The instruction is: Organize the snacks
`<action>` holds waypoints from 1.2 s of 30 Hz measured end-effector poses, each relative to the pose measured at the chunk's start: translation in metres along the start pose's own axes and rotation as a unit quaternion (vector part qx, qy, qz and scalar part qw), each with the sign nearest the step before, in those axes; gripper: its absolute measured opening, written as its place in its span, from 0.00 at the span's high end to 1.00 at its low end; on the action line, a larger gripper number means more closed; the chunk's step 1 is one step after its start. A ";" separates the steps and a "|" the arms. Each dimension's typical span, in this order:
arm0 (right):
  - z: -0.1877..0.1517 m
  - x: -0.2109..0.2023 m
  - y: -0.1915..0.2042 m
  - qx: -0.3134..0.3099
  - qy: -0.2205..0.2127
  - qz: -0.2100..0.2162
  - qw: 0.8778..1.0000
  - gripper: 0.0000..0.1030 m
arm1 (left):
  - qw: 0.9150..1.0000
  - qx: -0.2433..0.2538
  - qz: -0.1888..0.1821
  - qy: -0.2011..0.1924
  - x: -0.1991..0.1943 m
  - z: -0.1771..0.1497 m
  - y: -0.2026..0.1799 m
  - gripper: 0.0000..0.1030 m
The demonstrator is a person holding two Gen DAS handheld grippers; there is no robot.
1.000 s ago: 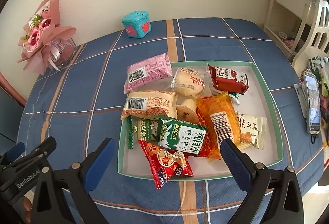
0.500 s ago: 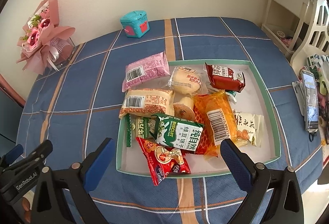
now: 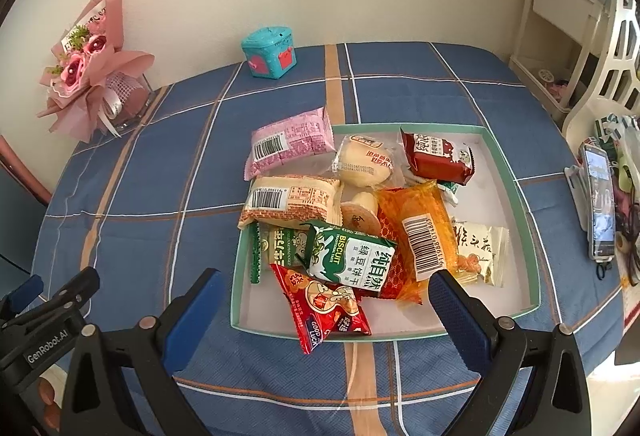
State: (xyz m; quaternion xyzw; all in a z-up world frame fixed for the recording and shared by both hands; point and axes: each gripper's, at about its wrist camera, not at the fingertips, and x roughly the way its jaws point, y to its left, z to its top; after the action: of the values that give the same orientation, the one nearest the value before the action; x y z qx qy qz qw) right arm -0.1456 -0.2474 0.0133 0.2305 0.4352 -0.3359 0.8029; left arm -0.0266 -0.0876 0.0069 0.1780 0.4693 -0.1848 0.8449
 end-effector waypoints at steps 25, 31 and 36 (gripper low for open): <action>0.003 -0.005 -0.001 -0.001 -0.007 0.010 1.000 0.00 | 1.000 -0.005 -0.011 -0.009 -0.005 0.003 0.001 0.03; 0.003 -0.003 0.000 -0.001 -0.005 0.010 1.000 0.00 | 1.000 -0.007 -0.011 -0.009 -0.005 0.004 0.003 0.03; 0.003 -0.003 -0.001 -0.001 -0.004 0.010 1.000 0.00 | 1.000 -0.007 -0.010 -0.009 -0.005 0.004 0.003 0.03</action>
State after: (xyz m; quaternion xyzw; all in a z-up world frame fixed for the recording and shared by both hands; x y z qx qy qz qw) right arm -0.1456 -0.2486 0.0170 0.2324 0.4302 -0.3281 0.8082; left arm -0.0242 -0.0863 0.0134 0.1657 0.4646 -0.1911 0.8486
